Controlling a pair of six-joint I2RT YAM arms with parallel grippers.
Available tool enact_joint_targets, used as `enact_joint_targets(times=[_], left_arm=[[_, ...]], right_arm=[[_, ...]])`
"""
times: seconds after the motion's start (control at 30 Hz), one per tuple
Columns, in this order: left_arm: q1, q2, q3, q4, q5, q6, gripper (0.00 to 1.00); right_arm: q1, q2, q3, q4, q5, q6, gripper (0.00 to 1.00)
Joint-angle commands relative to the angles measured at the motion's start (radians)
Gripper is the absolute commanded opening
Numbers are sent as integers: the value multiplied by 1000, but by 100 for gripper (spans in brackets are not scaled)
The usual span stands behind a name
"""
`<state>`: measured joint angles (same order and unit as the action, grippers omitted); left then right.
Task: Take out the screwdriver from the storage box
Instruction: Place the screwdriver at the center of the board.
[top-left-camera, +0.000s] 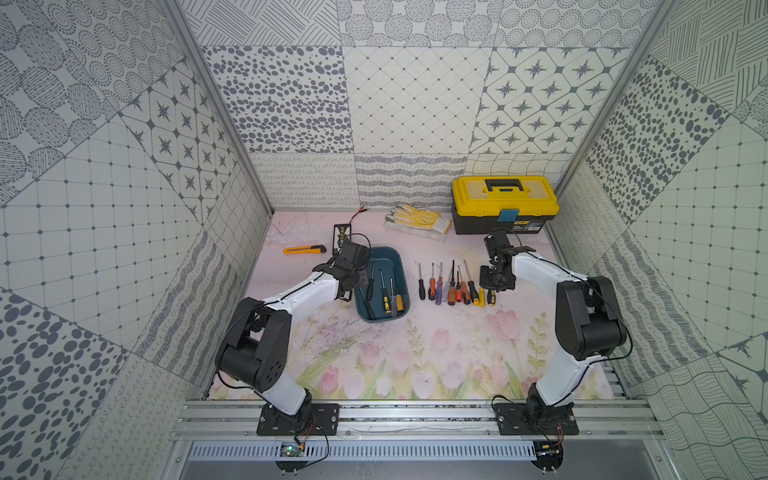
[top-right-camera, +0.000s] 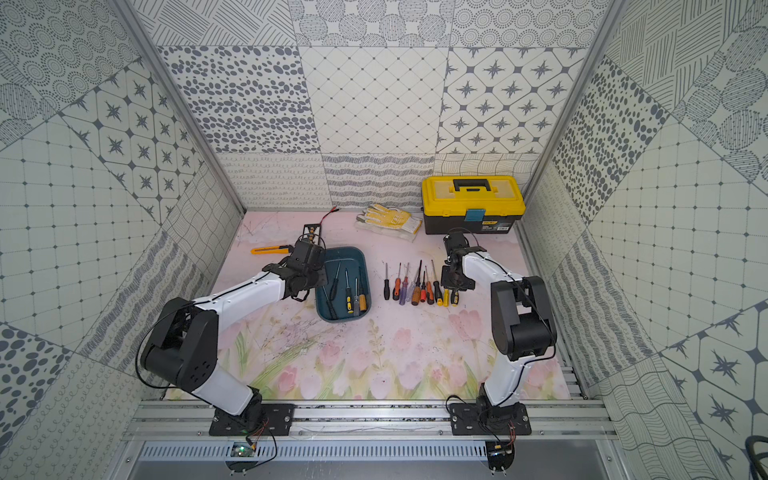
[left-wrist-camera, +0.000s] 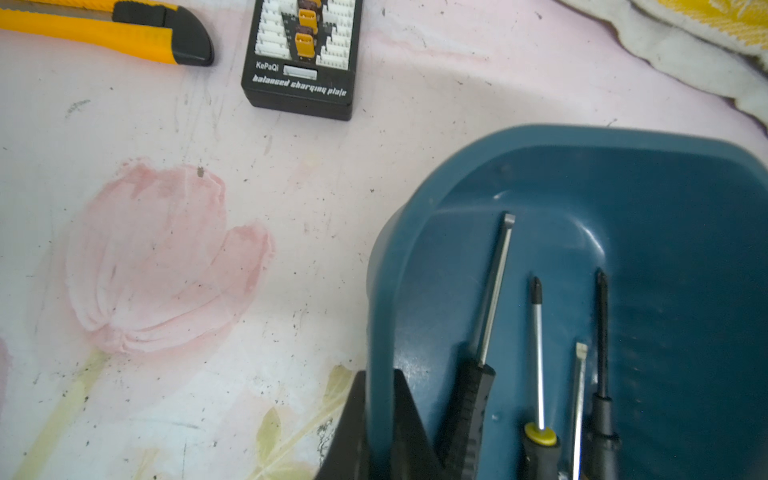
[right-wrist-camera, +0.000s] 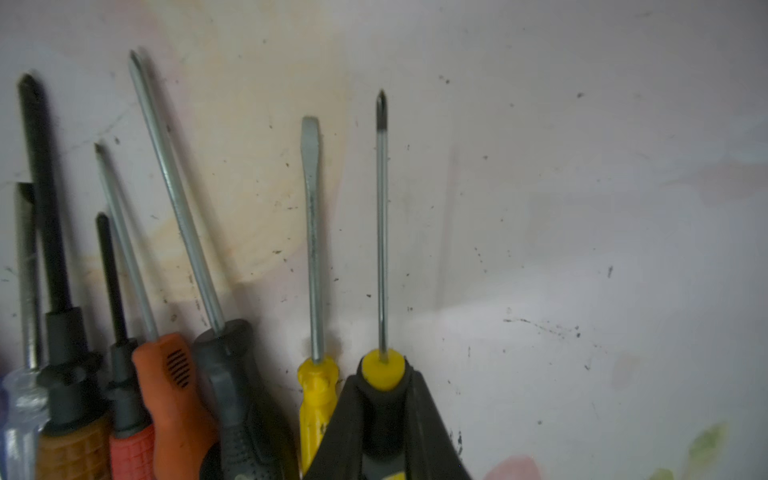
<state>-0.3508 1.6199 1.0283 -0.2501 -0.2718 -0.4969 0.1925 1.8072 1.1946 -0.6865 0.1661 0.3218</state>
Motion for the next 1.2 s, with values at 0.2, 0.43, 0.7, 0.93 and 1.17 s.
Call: enact_joint_targets(times=[0.2, 0.43, 0.7, 0.93, 1.17], left_arm=[[3, -18, 13, 37, -9, 6, 0], [3, -17, 16, 33, -15, 10, 0], [3, -13, 17, 31, -12, 9, 0], [3, -16, 17, 32, -15, 10, 0], [3, -18, 14, 31, -15, 11, 0]], right_arm=[[-2, 58, 4, 94, -66, -9, 0], [17, 92, 20, 102, -115, -3, 0], [46, 110, 32, 127, -145, 12, 0], [59, 125, 51, 124, -155, 26, 0], [59, 142, 66, 89, -126, 31, 0]])
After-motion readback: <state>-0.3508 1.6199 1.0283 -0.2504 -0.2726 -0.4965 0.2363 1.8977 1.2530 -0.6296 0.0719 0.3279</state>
